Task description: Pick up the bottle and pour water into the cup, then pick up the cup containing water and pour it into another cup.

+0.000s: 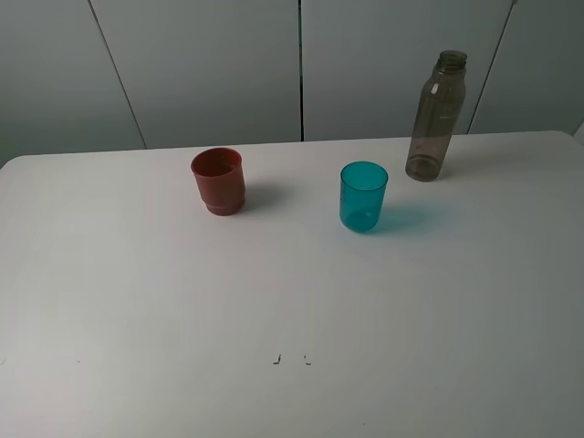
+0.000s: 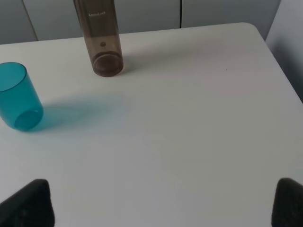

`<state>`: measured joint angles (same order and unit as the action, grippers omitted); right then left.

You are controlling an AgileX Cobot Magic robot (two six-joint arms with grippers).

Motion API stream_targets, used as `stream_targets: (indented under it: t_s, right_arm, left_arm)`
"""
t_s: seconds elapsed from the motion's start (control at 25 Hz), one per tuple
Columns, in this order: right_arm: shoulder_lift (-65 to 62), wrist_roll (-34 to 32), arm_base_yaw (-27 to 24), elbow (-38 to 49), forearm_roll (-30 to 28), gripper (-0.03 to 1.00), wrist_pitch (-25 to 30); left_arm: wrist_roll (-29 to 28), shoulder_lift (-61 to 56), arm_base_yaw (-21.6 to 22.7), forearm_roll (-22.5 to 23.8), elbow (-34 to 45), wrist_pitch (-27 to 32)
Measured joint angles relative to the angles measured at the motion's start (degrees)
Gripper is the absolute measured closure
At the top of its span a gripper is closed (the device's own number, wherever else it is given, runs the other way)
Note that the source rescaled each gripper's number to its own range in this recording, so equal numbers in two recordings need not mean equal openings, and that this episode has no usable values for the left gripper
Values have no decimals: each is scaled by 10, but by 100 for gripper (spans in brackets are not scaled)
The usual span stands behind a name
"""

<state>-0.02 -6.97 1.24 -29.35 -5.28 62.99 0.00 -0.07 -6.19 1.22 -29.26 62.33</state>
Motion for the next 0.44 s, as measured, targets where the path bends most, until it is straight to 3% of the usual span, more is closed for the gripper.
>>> stream_targets:
  t_s: [0.44]
  right_arm:
    - [0, 0, 0, 0, 0, -3, 0]
  left_arm:
    - [0, 0, 0, 0, 0, 0]
